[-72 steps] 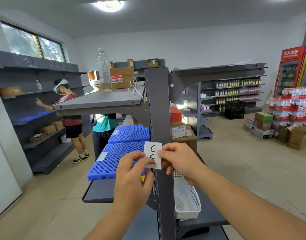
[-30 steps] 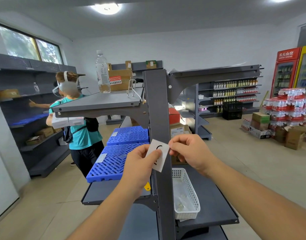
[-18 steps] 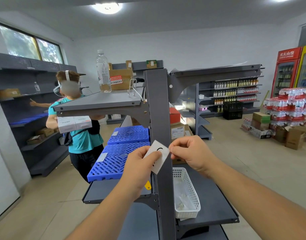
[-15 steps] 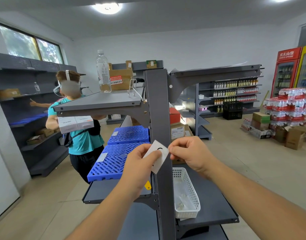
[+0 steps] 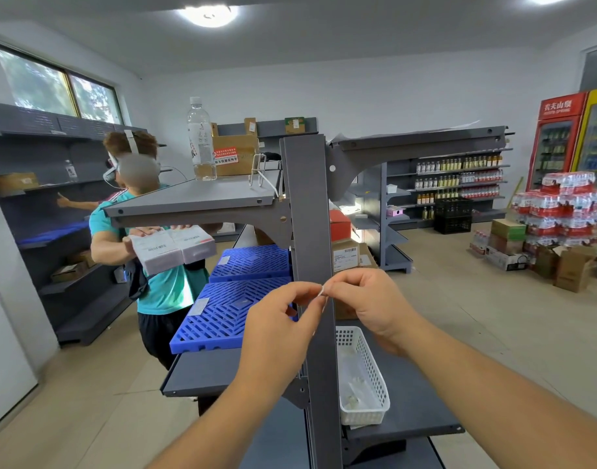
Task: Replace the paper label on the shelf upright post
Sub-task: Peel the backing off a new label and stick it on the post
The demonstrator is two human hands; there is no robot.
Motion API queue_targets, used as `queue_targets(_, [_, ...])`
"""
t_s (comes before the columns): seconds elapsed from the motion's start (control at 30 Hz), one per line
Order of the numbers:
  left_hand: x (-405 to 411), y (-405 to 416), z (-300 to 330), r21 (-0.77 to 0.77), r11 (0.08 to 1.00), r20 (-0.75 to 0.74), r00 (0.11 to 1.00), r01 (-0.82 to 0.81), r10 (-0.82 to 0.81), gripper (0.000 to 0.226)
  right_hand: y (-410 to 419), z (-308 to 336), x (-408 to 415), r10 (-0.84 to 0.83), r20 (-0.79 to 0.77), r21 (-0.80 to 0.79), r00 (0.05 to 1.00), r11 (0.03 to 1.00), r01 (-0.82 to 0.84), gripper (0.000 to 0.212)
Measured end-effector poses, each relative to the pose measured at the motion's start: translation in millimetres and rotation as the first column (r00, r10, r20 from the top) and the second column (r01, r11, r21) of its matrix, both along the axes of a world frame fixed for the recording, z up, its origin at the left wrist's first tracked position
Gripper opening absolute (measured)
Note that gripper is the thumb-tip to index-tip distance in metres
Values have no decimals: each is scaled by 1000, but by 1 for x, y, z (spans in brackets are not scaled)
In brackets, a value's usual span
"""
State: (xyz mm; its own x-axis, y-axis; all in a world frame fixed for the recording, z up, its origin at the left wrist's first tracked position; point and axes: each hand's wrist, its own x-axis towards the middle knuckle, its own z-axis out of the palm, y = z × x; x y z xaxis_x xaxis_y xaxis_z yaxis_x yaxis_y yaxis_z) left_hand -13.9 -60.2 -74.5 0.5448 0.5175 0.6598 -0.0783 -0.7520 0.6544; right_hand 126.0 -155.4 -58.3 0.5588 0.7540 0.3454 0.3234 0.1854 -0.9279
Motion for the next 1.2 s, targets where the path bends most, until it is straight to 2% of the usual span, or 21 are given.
queue_targets(0.2, [-2, -3, 4, -21, 1000, 2, 1000, 10, -10, 19, -4, -1, 0, 49, -20, -3, 999, 999, -49, 21])
queue_targets(0.37, [0, -4, 4, -114, 993, 10, 1000, 23, -22, 10, -3, -2, 0, 49, -8, 22, 999, 999, -49, 21])
queue_targets(0.47, [0, -3, 4, -168, 985, 2, 1000, 29, -29, 5, -4, -3, 1, 30, 35, 25, 999, 999, -31, 23])
queue_targets(0.6, [2, -2, 5, -223, 974, -13, 999, 29, -33, 5, -5, -4, 3, -18, 155, 23, 988, 1000, 14, 15])
queue_targets(0.7, [4, -3, 6, -296, 955, 2, 999, 37, -38, 11, -7, -4, 3, -43, 244, 19, 969, 999, 40, 14])
queue_targets(0.83, [6, -4, 9, -405, 912, 32, 998, 59, -50, 16, -9, -4, 3, -40, 284, 21, 958, 999, 35, 14])
queue_targets(1.0, [9, -4, 12, -522, 852, 52, 999, 40, -15, 19, -11, -8, 10, -58, 270, 3, 961, 998, 60, 24])
queue_targets(1.2, [7, 0, 13, -600, 799, 57, 998, 23, 14, 19, -17, -14, 23, -150, 256, -11, 955, 987, 158, 14])
